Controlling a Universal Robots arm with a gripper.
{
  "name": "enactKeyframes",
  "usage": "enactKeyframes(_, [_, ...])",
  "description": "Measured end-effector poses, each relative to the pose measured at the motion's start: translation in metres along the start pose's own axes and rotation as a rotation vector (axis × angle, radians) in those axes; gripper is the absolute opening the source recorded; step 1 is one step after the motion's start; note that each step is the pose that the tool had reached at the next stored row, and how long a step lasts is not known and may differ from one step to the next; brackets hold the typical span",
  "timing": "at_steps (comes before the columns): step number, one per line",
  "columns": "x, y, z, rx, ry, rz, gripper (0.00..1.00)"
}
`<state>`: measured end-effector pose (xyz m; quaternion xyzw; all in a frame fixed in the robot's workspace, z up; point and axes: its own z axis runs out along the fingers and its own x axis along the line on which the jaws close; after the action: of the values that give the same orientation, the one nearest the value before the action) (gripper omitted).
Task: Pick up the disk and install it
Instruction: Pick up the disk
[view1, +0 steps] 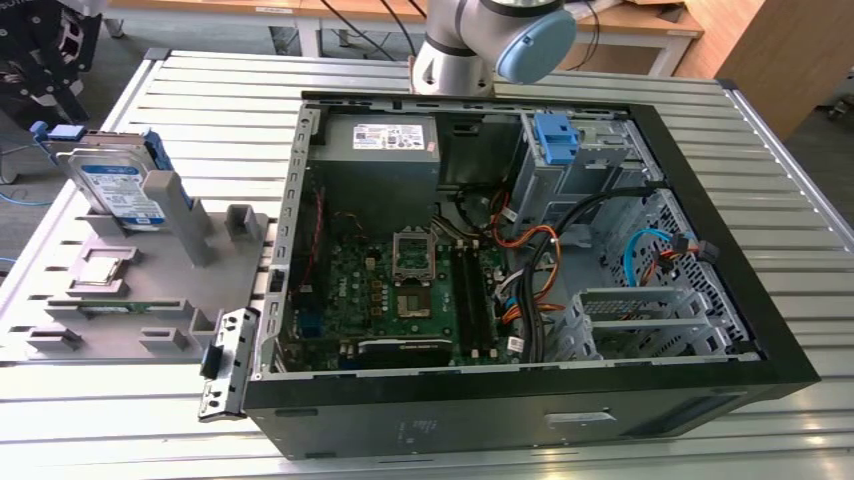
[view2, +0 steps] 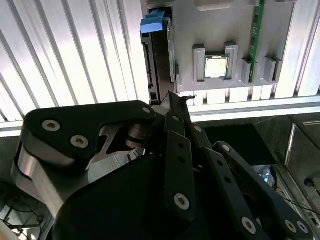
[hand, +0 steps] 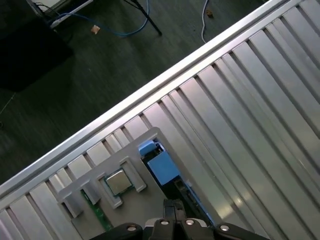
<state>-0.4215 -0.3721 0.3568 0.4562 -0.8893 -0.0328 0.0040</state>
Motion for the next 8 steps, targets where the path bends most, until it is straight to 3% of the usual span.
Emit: enactKeyframes(8, [0.0000,-0.0001,0.0008,-0.0033,0.0090,-0.145,0.11])
